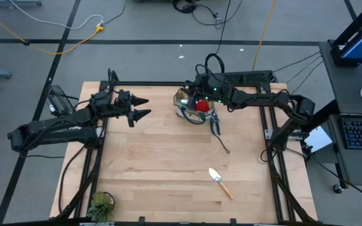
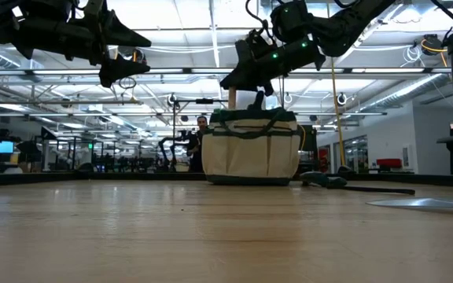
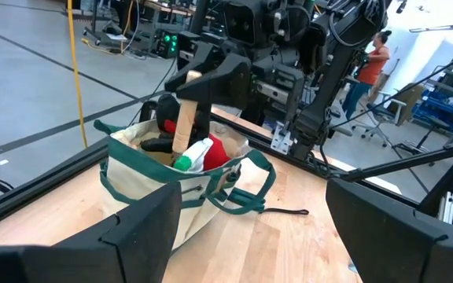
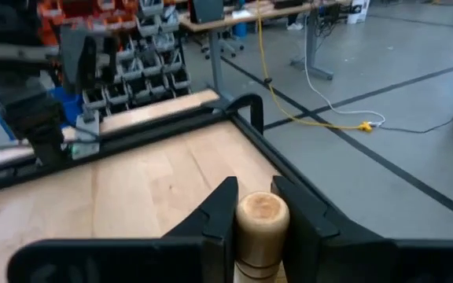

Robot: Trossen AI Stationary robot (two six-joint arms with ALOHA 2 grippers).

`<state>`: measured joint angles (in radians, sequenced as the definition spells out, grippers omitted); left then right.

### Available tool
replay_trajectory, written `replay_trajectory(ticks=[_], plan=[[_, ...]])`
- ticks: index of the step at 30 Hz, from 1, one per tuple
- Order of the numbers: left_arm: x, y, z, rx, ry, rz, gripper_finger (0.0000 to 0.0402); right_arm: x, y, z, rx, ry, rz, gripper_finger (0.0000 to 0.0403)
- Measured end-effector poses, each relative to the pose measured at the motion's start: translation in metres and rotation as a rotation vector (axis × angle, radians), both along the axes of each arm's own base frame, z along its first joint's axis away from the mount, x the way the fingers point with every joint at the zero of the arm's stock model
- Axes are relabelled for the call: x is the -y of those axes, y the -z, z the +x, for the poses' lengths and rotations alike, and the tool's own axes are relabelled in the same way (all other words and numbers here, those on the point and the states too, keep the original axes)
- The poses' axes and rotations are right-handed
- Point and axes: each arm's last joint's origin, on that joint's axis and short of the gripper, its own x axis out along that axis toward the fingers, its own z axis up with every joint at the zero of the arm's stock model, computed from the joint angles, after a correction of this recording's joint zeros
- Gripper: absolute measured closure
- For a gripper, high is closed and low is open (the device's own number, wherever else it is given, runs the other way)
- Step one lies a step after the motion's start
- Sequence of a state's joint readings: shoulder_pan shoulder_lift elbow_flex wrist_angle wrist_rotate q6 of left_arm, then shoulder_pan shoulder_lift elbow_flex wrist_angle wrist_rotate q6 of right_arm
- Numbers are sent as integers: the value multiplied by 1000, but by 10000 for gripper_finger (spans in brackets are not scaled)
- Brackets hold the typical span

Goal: Pick & Place Garden tools in Gardening bag
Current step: Put the brown hand rake into the green gardening bag

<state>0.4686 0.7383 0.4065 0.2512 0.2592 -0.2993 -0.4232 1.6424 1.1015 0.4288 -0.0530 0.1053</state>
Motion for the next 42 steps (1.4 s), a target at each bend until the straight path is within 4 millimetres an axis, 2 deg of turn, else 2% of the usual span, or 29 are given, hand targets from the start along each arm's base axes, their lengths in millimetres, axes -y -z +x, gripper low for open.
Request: replay_trajectory(ticks=[14, 21, 42], plan=[[0, 2, 0, -16, 0, -6, 78, -2, -4, 2, 68, 55, 57, 348], [0, 2, 0, -21, -2, -8, 78, -12, 4, 4, -34, 21, 44, 348], [0, 1, 0, -8, -4, -27, 78, -13, 15, 0, -157, 22, 72, 348]])
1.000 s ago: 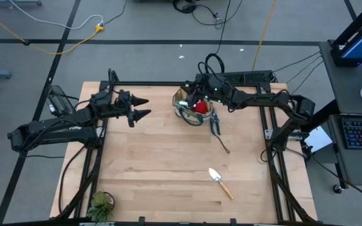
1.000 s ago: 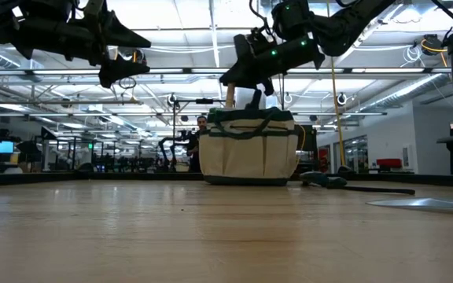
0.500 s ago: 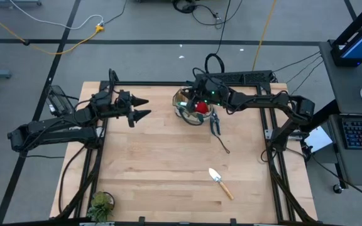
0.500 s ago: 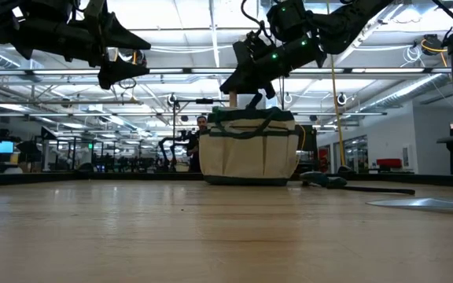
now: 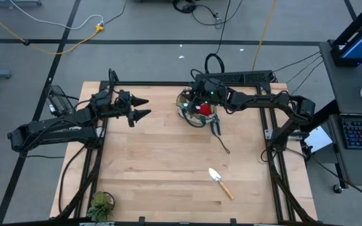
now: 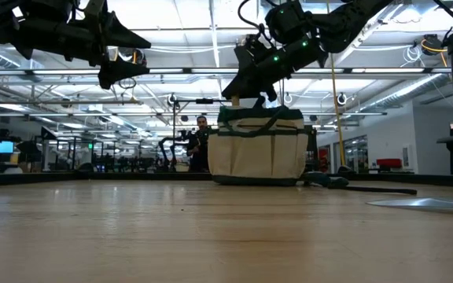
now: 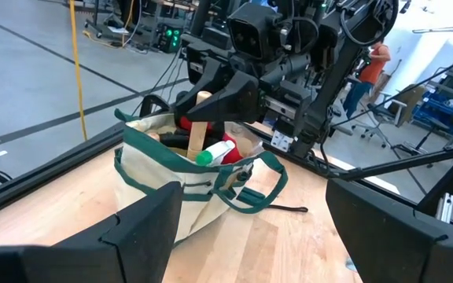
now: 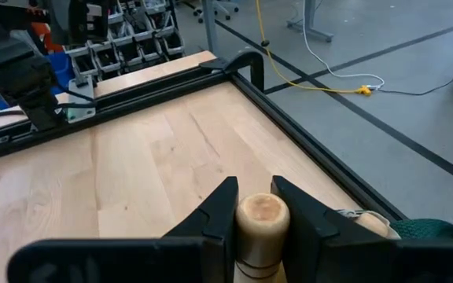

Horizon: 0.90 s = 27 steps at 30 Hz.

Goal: Pick & Place Garden tools in Gardening bag
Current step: Put the brown hand rake into the green gardening bag

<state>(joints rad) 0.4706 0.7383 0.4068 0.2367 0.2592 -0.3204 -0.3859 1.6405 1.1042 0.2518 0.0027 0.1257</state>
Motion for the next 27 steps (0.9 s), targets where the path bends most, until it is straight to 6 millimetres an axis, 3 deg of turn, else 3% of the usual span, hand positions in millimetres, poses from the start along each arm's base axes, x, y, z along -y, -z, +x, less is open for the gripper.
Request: replay_trajectory(ticks=[9, 17, 23, 27], plan=[[0, 0, 0, 0, 0, 0, 78, 3, 13, 5, -36, 1, 11, 348], [0, 0, 0, 0, 0, 0, 78, 3, 12, 5, -27, -7, -3, 347], [0, 0, 0, 0, 0, 0, 78, 1, 25, 5, -86, -13, 23, 295], [0, 0, 0, 0, 0, 0, 78, 2, 12, 5, -27, -17, -17, 261]])
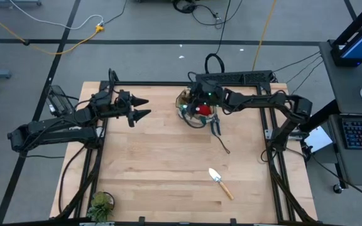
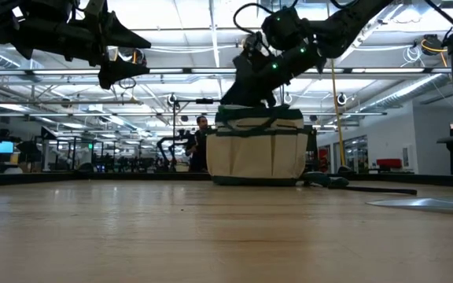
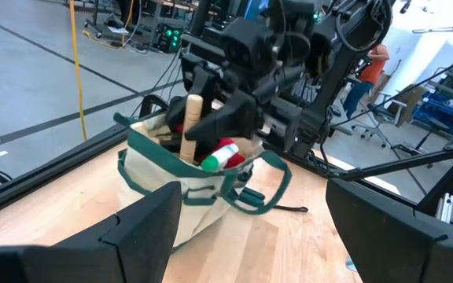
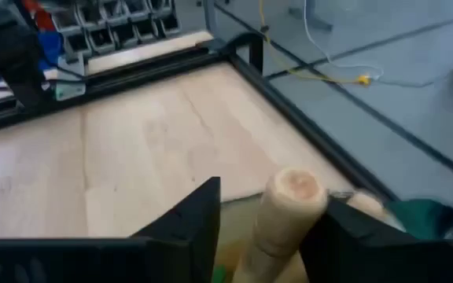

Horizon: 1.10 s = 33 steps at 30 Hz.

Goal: Pick & Place Garden tools in Gardening bag
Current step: Put the brown hand rake into the green gardening bag, then put the black shear scissors into the green gardening bag

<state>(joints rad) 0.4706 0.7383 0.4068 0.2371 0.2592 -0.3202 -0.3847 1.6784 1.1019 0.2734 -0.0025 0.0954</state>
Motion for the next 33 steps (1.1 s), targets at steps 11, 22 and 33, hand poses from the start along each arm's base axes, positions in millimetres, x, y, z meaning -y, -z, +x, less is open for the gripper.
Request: replay_trajectory(ticks=[11, 22, 33], plan=[[0, 0, 0, -2, 1, 11, 78, -3, -28, -11, 43, 18, -121, 203], [0, 0, 0, 0, -7, 15, 78, -12, -68, -37, 89, 43, -181, 198], [0, 0, 0, -1, -7, 15, 78, -42, -85, -82, -111, 30, -83, 201]])
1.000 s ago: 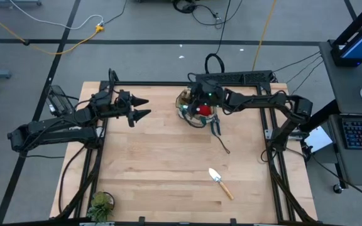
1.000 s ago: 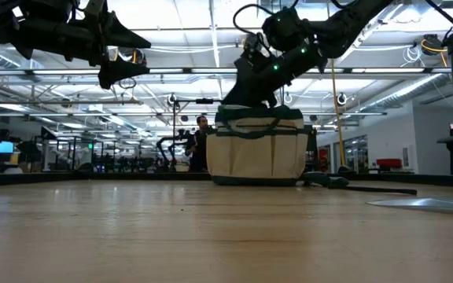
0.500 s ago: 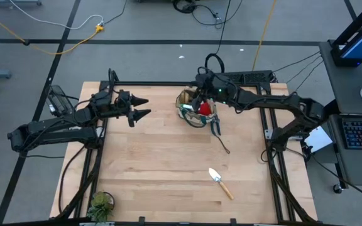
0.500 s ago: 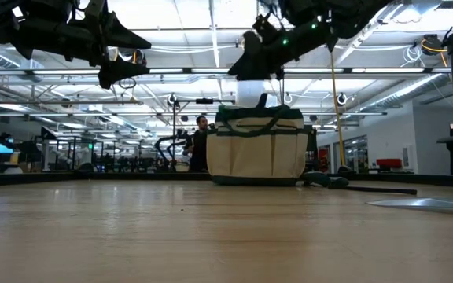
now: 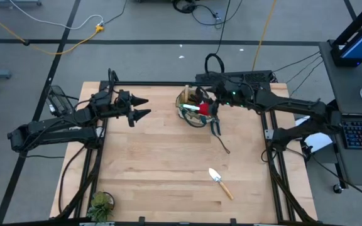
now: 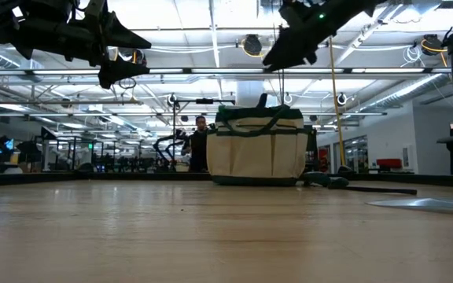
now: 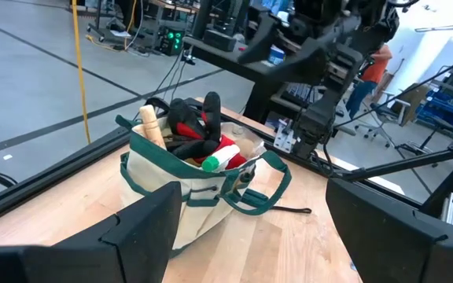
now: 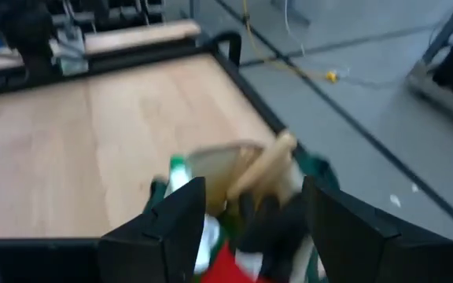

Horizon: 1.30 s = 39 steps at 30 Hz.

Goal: Pick & Place Garden tools in Gardening bag
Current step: Put the black shear scissors into the green gardening bag

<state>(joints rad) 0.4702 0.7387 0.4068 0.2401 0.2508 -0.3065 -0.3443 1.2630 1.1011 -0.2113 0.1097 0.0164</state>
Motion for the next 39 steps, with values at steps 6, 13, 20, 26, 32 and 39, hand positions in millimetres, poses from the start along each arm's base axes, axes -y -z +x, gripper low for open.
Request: replay_trajectory(ticks=[6, 13, 20, 26, 32, 39], plan=[[0, 0, 0, -3, 1, 15, 78, -18, 7, -14, -138, 32, 88, 201], [0, 0, 0, -6, 1, 14, 78, -31, 19, -22, -268, 75, 193, 202], [0, 0, 0, -8, 1, 13, 78, -41, 29, -31, -398, 105, 272, 202], [0, 1, 0, -8, 2, 12, 78, -52, 42, -41, -492, 106, 314, 202], [0, 0, 0, -8, 3, 13, 78, -61, 71, -55, -542, 123, 350, 202], [0, 0, 0, -7, 2, 11, 78, -62, 98, -62, -507, 120, 346, 202]])
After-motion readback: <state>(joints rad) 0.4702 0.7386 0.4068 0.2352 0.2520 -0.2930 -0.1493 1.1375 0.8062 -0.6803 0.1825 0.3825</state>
